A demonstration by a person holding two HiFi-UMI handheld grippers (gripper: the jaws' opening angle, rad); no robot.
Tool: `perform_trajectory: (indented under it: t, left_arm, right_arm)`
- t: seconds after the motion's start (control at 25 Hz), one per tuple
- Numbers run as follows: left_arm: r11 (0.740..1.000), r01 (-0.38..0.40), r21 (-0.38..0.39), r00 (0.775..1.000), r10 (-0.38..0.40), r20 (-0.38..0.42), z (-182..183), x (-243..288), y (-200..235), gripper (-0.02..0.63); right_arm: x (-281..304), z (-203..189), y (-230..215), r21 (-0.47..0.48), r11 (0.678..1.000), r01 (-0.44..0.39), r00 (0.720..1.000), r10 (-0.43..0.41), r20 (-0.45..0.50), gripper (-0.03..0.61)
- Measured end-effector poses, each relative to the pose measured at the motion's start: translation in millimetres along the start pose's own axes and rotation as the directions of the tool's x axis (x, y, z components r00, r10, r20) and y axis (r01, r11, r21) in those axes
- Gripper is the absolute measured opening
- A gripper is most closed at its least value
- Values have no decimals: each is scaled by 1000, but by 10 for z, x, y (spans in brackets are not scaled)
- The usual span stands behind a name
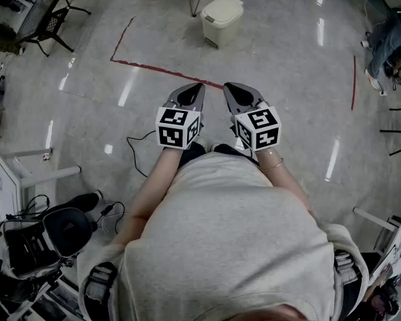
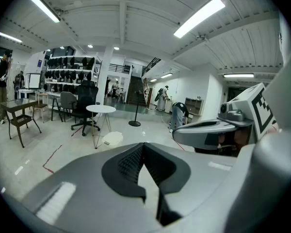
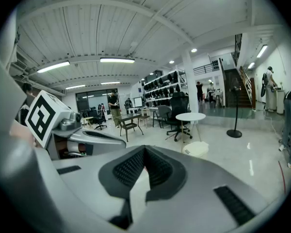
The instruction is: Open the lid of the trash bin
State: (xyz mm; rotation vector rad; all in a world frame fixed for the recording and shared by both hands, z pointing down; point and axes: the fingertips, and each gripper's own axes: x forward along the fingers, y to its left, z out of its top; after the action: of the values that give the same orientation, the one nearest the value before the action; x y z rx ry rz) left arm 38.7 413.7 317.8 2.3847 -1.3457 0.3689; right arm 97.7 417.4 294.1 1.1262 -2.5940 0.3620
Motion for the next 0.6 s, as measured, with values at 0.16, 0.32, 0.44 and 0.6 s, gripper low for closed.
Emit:
perform_trajectory:
  t: [0.16, 0.32, 0.44, 0.6]
  left_arm:
    - [1000, -2, -18, 1000, 1, -9, -92, -6, 72, 9]
    - [999, 4, -32, 1000, -4, -9, -151, 150, 227, 9]
    - [999, -3, -38, 1000, 4, 12, -104, 254, 337, 9]
    - [999, -22, -38, 999, 24, 44, 23, 35, -20, 9]
  right_arm:
    - [40, 69, 3, -3, 1000, 11, 1000, -11, 2, 8]
    - [222, 47, -112, -17, 999, 33, 999, -34, -7, 8]
    - [319, 27, -228, -8, 999, 53, 999, -53, -11, 8]
    - [-86, 136, -196, -6, 999, 53, 998, -53, 18, 7]
